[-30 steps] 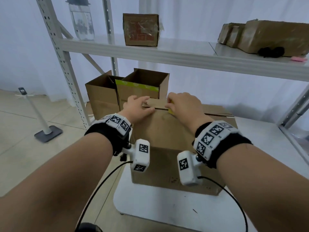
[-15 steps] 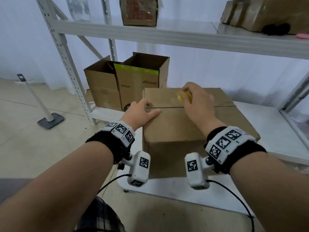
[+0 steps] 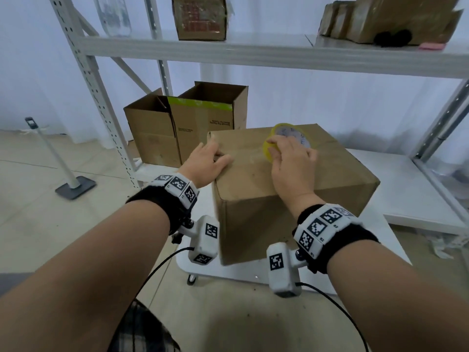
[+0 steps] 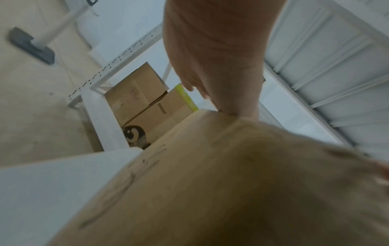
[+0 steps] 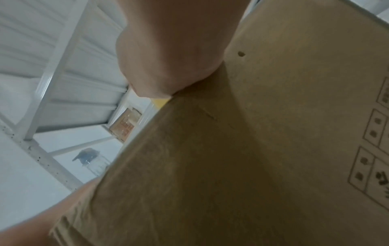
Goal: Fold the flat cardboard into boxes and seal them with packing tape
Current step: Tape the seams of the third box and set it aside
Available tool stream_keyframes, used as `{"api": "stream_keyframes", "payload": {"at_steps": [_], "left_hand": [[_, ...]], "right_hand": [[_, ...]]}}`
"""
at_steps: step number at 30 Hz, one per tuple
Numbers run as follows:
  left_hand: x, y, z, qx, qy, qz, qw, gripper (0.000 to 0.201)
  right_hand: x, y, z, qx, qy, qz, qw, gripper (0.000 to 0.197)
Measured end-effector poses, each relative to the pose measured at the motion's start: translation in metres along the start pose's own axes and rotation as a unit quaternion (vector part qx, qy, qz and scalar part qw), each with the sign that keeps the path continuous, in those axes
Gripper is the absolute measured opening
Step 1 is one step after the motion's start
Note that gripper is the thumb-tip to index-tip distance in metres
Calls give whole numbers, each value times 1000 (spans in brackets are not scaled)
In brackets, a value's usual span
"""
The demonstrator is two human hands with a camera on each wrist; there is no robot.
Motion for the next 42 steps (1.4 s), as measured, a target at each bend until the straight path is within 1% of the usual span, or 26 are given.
{"api": "stream_keyframes", "payload": {"at_steps": [1,2,4,5,6,8,9,10,11,13,15,17,18,20,22,25,26,28,29,31,33,36,37,39,42], "left_hand": [[0,-3,-3,-13,-10,-7,1000,57],[0,-6,-6,-26,-12,-11,1000,56],[-2,-7,-11,-48,41,-2,998,36],[-3,-7,-14,-62,69,8,996,33],[-5,-9,-18,-73,84,19,994,38],[-10,-11,-23,-88,68,25,993,63],[-11,-12,-23,-89,58,26,994,70],[-11,-13,-22,-84,51,27,995,72],[-11,-14,-21,-82,47,31,995,69],[-11,-14,-19,-83,46,44,995,55],[-10,-13,-18,-86,47,56,994,46],[-9,-11,-19,-85,46,63,993,47],[-10,-11,-19,-85,46,59,994,51],[-10,-10,-18,-86,44,50,994,63],[-10,-9,-17,-84,49,47,994,69],[-11,-10,-20,-88,58,53,993,77],[-11,-11,-20,-88,55,48,993,75],[-11,-11,-22,-86,50,37,994,60],[-10,-11,-24,-89,55,31,994,59],[-8,-10,-25,-104,89,19,990,63],[-5,-8,-27,-118,148,6,982,63],[2,-5,-27,-132,217,7,967,76],[4,-4,-26,-131,231,15,964,72],[6,-4,-24,-93,271,37,957,60],[8,-7,-22,-9,353,38,935,67]], "right_hand": [[-2,-2,1,2,1,-2,1000,24],[-4,-3,3,6,3,-6,1000,24],[-4,-2,3,17,4,-12,1000,25],[-4,-2,2,25,5,-16,1000,25],[-5,-3,1,36,10,-26,999,26],[-6,-9,-2,54,21,-57,997,26],[-6,-15,-4,59,20,-75,995,26],[-4,-22,-6,63,15,-92,994,28],[-2,-31,-10,72,14,-108,991,30],[2,-51,-19,92,37,-152,983,31],[4,-73,-27,102,70,-223,967,30],[3,-89,-38,110,109,-300,941,30],[2,-95,-44,120,137,-330,926,30],[-2,-104,-56,151,193,-359,901,28],[-9,-107,-67,167,210,-369,890,27],[-25,-104,-76,164,181,-376,894,27],[-31,-103,-77,166,177,-377,894,28],[-40,-104,-76,161,171,-381,894,28],[-44,-105,-74,155,166,-384,895,29],[-48,-108,-72,144,156,-392,895,29],[-52,-110,-72,141,155,-402,891,29],[-57,-111,-76,146,167,-411,884,29],[-59,-112,-78,148,173,-412,882,30],[-62,-112,-79,149,183,-415,879,31],[-63,-110,-85,162,207,-414,872,32]]}}
Point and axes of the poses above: each hand's wrist, its own y-axis away from the middle knuckle, its own x-axis out of the back of the hand, z = x × y, the point moved 4 cm from there along -y, towards the middle knuckle, and after that the axes turned 1 degree about -x, right-handed, at the moved point
